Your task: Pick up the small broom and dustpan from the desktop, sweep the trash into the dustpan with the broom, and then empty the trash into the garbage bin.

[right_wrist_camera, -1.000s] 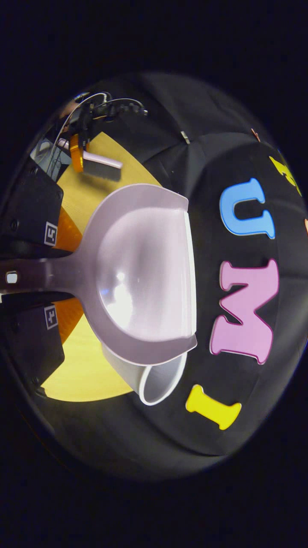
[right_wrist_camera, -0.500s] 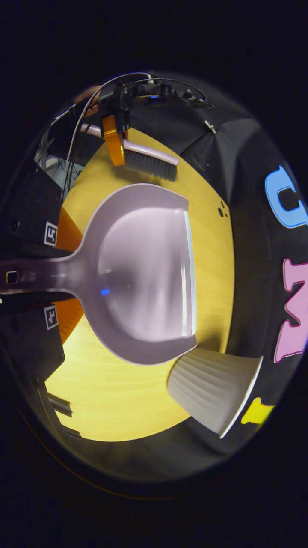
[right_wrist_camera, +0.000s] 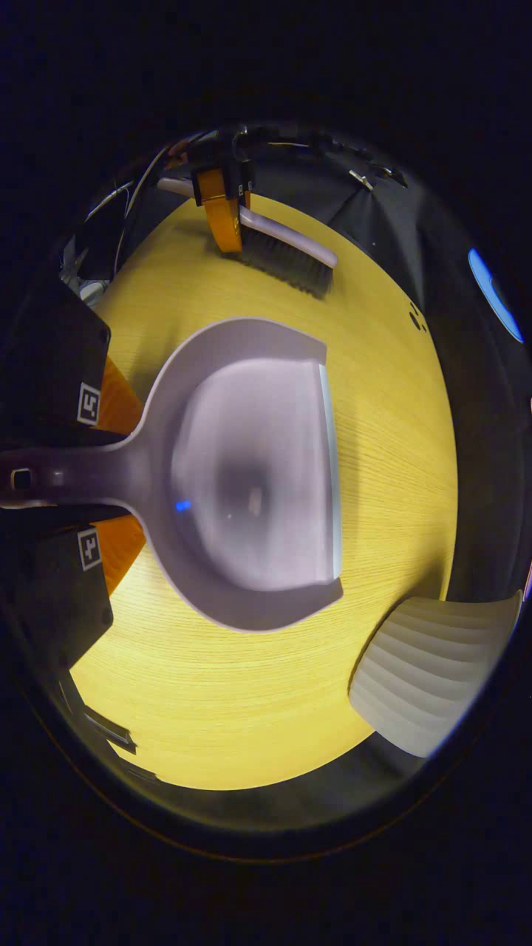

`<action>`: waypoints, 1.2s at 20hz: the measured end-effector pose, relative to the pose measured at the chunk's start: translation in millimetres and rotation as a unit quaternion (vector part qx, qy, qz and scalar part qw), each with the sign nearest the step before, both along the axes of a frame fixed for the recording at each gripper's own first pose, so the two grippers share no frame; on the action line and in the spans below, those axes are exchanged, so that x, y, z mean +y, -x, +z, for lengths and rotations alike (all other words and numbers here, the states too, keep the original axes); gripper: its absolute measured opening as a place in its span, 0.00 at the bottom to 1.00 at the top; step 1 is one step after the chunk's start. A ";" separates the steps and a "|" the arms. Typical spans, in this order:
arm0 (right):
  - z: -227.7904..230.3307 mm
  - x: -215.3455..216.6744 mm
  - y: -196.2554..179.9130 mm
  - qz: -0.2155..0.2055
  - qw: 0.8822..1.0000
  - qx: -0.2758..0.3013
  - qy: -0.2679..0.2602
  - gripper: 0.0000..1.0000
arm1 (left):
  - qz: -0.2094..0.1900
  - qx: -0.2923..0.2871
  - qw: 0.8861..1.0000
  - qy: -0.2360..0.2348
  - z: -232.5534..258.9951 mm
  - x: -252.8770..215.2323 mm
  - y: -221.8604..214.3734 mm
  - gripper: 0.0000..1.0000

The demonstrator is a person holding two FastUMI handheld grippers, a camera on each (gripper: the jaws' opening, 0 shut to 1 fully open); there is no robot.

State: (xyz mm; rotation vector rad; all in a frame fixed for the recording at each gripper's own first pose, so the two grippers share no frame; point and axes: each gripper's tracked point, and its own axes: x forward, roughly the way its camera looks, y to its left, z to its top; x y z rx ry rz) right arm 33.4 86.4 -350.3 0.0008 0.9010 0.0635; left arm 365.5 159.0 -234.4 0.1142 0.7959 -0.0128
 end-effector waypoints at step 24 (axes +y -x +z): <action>114.6 30.3 25.4 -0.011 0.984 -0.178 -0.023 0.99 | -0.018 -0.235 0.972 0.018 127.9 -27.9 90.2 0.96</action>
